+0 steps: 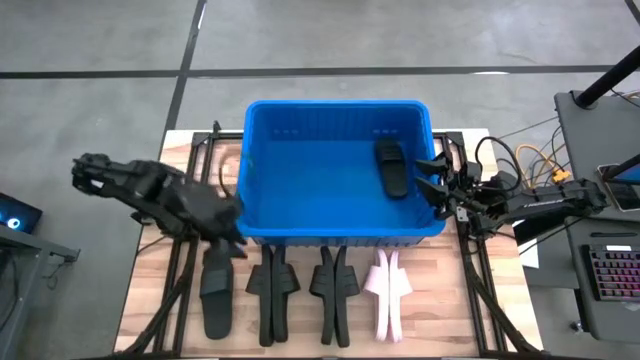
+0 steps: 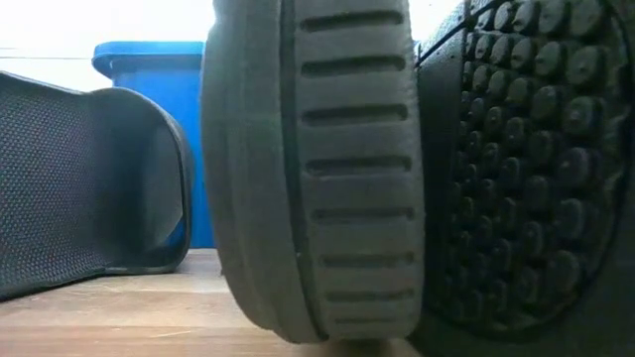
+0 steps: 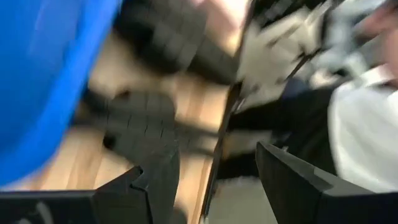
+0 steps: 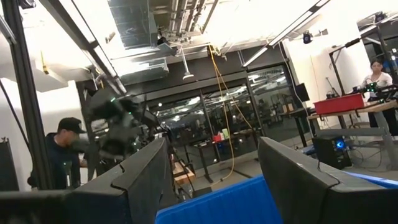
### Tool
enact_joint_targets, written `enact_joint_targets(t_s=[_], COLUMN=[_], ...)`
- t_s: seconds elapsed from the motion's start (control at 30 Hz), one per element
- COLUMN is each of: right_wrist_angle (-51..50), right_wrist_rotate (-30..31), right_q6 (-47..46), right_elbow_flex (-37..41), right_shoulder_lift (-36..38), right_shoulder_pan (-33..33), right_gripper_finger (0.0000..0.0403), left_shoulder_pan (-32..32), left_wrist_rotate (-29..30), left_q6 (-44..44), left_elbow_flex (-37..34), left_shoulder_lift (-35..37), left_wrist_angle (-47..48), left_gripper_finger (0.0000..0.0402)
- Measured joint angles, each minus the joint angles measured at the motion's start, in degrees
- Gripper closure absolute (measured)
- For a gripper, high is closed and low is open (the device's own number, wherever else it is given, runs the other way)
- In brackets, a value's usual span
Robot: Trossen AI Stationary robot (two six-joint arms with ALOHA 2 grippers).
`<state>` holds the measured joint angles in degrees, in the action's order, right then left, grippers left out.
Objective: Pick and place slides into bin
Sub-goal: Put the black slide into the blue bin
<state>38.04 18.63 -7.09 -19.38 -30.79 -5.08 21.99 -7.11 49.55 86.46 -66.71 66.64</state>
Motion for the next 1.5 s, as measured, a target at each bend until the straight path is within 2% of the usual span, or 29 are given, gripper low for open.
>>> enact_joint_targets(t_s=[0.13, 0.37, 0.6, 0.77, 0.9, 0.97, 1.13, 1.33, 1.5], right_wrist_angle=[-0.11, -0.29, -0.37, -1.23, -2.42, -2.9, -3.77, -3.73, -3.52], right_wrist_rotate=[-0.02, -0.13, -0.15, -0.15, -0.15, -0.15, -0.15, -0.18, -0.2], right_q6=[0.03, 1.62, 1.77, 1.77, 1.77, 1.76, 1.57, 1.55, 1.55], right_elbow_flex=[0.0, 0.0, 0.0, 0.0, 0.0, 0.0, 0.0, 0.0, 0.0], right_shoulder_lift=[0.0, 0.0, 0.0, 0.0, 0.0, 0.01, 0.0, 0.0, 0.06], right_shoulder_pan=[0.0, 0.0, 0.0, 0.0, 0.0, 0.01, 0.0, 0.0, 0.0], right_gripper_finger=[0.0163, 0.0161, 0.0165, 0.0161, 0.0162, 0.0165, 0.0163, 0.0161, 0.0165], left_shoulder_pan=[6.01, 15.63, 24.58, 32.1, 36.63, 38.25, 40.92, 41.12, 40.98], left_wrist_rotate=[-0.3, -0.05, 0.37, 4.33, 7.71, 11.28, 17.22, 18.13, 17.19], left_q6=[6.9, 14.41, 21.02, 29.36, 39.87, 44.05, 47.63, 47.74, 47.76], left_elbow_flex=[0.22, 0.22, 0.11, -1.85, -3.68, -4.0, -6.01, -10.86, -11.83], left_shoulder_lift=[-5.3, -13.56, -21.64, -25.31, -26.12, -26.19, -26.24, -28.22, -31.49], left_wrist_angle=[7.15, 8.22, 17.4, 22.84, 22.28, 20.93, 19.32, 15.17, 12.87], left_gripper_finger=[0.0206, 0.0206, 0.0206, 0.0206, 0.0206, 0.0206, 0.0206, 0.0206, 0.0206])
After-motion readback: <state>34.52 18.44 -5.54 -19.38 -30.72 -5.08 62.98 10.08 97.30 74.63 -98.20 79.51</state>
